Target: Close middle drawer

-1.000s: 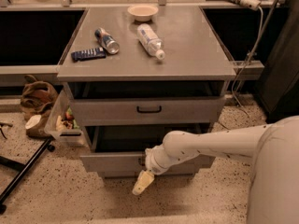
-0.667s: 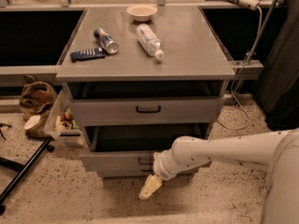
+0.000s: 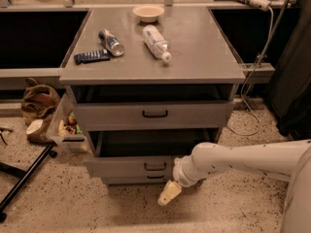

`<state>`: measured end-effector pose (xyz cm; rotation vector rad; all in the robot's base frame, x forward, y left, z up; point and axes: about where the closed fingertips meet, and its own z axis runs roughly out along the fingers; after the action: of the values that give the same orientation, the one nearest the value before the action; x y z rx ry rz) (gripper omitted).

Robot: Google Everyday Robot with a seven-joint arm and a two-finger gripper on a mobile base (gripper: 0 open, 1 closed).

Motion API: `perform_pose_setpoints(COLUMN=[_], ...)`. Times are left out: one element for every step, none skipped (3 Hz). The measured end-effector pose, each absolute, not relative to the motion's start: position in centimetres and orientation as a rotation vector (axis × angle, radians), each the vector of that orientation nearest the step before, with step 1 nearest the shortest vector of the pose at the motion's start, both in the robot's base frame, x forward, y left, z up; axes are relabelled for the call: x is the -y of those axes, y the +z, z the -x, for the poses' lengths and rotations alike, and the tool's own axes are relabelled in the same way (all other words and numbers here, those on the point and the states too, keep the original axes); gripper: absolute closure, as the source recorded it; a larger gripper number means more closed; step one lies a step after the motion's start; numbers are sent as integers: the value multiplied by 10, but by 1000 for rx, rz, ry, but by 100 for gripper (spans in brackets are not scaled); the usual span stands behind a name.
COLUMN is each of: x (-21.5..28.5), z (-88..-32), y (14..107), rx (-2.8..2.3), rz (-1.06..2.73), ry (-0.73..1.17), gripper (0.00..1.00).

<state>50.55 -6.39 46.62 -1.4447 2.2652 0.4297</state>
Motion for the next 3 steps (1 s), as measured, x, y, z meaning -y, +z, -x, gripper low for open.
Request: perform_pose_setpoints(x=[69, 63, 49], z=[-518, -531, -545], y=[442, 415, 396], rx=[-2305, -2333, -2334], rz=[1445, 1455, 1485], ry=[456, 499, 526], gripper=[0, 0, 0])
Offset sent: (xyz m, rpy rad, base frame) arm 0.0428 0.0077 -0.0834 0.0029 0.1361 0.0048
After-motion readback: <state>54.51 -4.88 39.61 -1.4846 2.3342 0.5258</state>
